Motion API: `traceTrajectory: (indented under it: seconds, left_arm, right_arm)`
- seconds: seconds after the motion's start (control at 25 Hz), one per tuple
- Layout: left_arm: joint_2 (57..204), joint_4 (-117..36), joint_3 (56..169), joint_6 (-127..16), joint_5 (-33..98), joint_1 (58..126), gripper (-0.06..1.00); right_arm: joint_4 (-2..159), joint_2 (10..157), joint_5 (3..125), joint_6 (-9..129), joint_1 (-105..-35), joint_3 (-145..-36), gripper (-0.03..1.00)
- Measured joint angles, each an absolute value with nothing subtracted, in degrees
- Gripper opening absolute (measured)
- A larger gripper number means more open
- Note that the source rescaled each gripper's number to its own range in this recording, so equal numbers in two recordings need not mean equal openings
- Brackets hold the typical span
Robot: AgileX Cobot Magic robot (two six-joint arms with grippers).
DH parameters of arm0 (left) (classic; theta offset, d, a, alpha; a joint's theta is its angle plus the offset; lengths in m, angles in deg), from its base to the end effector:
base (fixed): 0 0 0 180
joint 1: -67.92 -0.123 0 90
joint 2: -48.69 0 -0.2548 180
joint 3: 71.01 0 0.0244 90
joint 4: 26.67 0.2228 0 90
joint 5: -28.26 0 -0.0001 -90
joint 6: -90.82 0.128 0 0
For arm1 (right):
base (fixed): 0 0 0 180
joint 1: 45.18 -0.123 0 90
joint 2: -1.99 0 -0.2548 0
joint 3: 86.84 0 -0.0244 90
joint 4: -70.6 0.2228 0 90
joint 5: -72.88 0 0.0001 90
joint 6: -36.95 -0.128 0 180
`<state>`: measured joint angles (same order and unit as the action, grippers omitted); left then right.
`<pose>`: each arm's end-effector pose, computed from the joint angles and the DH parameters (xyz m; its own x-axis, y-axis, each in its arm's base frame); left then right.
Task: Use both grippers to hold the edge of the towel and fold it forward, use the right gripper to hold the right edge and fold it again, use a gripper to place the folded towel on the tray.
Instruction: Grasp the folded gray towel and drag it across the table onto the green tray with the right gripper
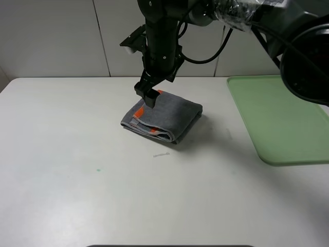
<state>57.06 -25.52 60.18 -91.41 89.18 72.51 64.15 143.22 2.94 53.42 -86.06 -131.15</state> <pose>0.0348 -0.0005 0.2410 -0.4711 0.0086 -0.8820 0.0509 0.9986 -0.0175 0.3505 0.2855 0.1560 -0.4944 -0.8495 -0.1843 -0.8350 0.5231 -0.1708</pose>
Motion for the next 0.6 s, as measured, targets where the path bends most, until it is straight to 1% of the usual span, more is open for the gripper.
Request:
traceTrajectory:
  seconds: [0.28,0.6]
  left_arm:
    - [57.06,-25.52,60.18,-91.41,89.18,72.51,0.94]
    - [57.06,-25.52,60.18,-91.41,89.18,72.51,0.94]
  right_arm:
    - [65.99,143.22,3.13,56.97,-85.22,-131.15,1.0]
    - [70.6,143.22,6.06,62.76,-80.57,-131.15,1.0]
